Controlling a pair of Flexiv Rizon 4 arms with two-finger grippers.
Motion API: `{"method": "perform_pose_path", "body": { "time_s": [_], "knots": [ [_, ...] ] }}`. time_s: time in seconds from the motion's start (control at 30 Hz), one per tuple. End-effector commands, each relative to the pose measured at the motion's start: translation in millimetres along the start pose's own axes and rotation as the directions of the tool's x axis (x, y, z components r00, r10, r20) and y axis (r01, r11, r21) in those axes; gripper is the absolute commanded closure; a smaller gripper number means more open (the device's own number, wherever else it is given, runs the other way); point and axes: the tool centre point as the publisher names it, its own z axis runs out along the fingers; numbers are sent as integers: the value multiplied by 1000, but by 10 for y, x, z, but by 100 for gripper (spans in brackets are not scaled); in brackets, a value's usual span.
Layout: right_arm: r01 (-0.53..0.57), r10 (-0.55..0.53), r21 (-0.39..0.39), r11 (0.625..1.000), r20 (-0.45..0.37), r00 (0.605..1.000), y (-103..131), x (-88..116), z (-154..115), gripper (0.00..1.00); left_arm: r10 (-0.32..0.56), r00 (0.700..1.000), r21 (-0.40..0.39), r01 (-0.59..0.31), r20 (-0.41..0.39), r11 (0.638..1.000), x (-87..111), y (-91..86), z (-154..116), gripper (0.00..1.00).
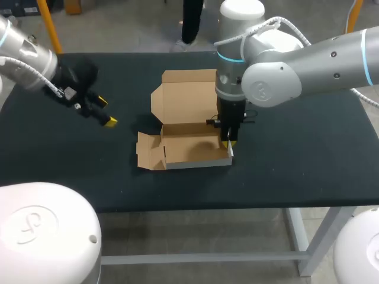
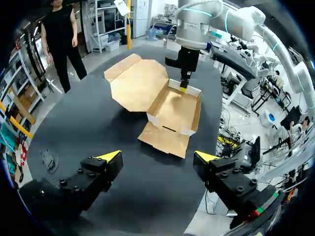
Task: Assemble the packaging by folding the flat box into shape, placing the metal phone stand inside, and closing the box properly
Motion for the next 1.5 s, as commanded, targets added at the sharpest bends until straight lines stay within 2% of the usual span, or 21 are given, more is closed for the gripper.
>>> {"method": "perform_pose_path", "body": {
  "time_s": [0.03, 0.17, 0.2, 0.23, 0.3, 0.33, 0.4, 0.43, 0.5, 0.53, 0.57, 0.63, 0.67, 0.73, 0.77, 0.87, 1.0, 1.1, 1.2, 1.37, 1.5],
  "knots": [
    [1, -1, 4, 1000, 1, 1000, 9, 4, 2, 100, -405, 903, -18, 412, 141, 911, 51, -18, -8, 0],
    [1, -1, 4, 1000, 1, 1000, 9, 4, 2, 100, -405, 903, -18, 412, 141, 911, 51, -18, -8, 0],
    [1, -1, 4, 1000, 1, 1000, 9, 4, 2, 100, -498, 853, -17, 507, 157, 862, -18, -68, 17, 0],
    [1, -1, 4, 1000, 1, 1000, 9, 4, 2, 100, -516, 834, 24, 522, 198, 853, -17, -67, 53, 0],
    [1, -1, 4, 1000, 1, 1000, 9, 4, 2, 100, -618, 765, 31, 624, 180, 781, -49, -68, 118, 0],
    [1, -1, 4, 1000, 1, 1000, 9, 4, 2, 100, -639, 754, 18, 644, 153, 765, -51, -55, 146, 0],
    [1, -1, 4, 1000, 1, 1000, 9, 4, 2, 100, -699, 702, 26, 702, 137, 711, -57, -16, 215, 0],
    [1, -1, 4, 1000, 1, 1000, 9, 4, 2, 100, -704, 701, 19, 707, 109, 707, -54, 13, 245, 0],
    [1, -1, 4, 1000, 1, 1000, 9, 4, 2, 100, -752, 652, 26, 754, 93, 657, -73, 65, 310, 0],
    [1, -1, 4, 1000, 1, 1000, 9, 4, 2, 100, -758, 649, 16, 759, 63, 651, -71, 94, 341, 0],
    [1, -1, 4, 1000, 1, 1000, 9, 4, 2, 100, -781, 623, 19, 781, 50, 624, -75, 120, 376, 0],
    [1, -1, 4, 1000, 1, 1000, 9, 4, 2, 100, -792, 610, 4, 792, 21, 610, -73, 155, 444, 0],
    [1, -1, 4, 1000, 1, 1000, 9, 4, 2, 100, -807, 591, 2, 807, 11, 591, -69, 170, 481, 0],
    [1, -1, 4, 1000, 1, 1000, 9, 4, 2, 100, -812, 583, -12, 812, -2, 583, -50, 178, 529, 0],
    [1, -1, 4, 1000, 1, 1000, 9, 4, 2, 100, -827, 562, -23, 827, -8, 562, -36, 180, 573, 0],
    [1, -1, 4, 1000, 1, 1000, 9, 4, 2, 100, -841, 540, -44, 840, -40, 541, 16, 184, 666, 0],
    [1, -1, 4, 1000, 1, 1000, 9, 4, 2, 100, -846, 529, -53, 845, -66, 532, 92, 213, 790, 9],
    [1, -1, 4, 1000, 1, 1000, 9, 4, 2, 100, -861, 502, -77, 858, -76, 507, 103, 244, 915, 17],
    [1, -1, 4, 1000, 1, 1000, 9, 4, 2, 100, -863, 497, -107, 857, -87, 504, 111, 267, 1024, 19],
    [1, -1, 4, 1000, 1, 1000, 9, 4, 2, 100, -852, 513, -120, 844, -101, 523, 159, 294, 1144, 22],
    [1, -1, 4, 1000, 1, 1000, 9, 4, 2, 100, -844, 527, -122, 836, -100, 536, 163, 304, 1245, 40]
  ]
}}
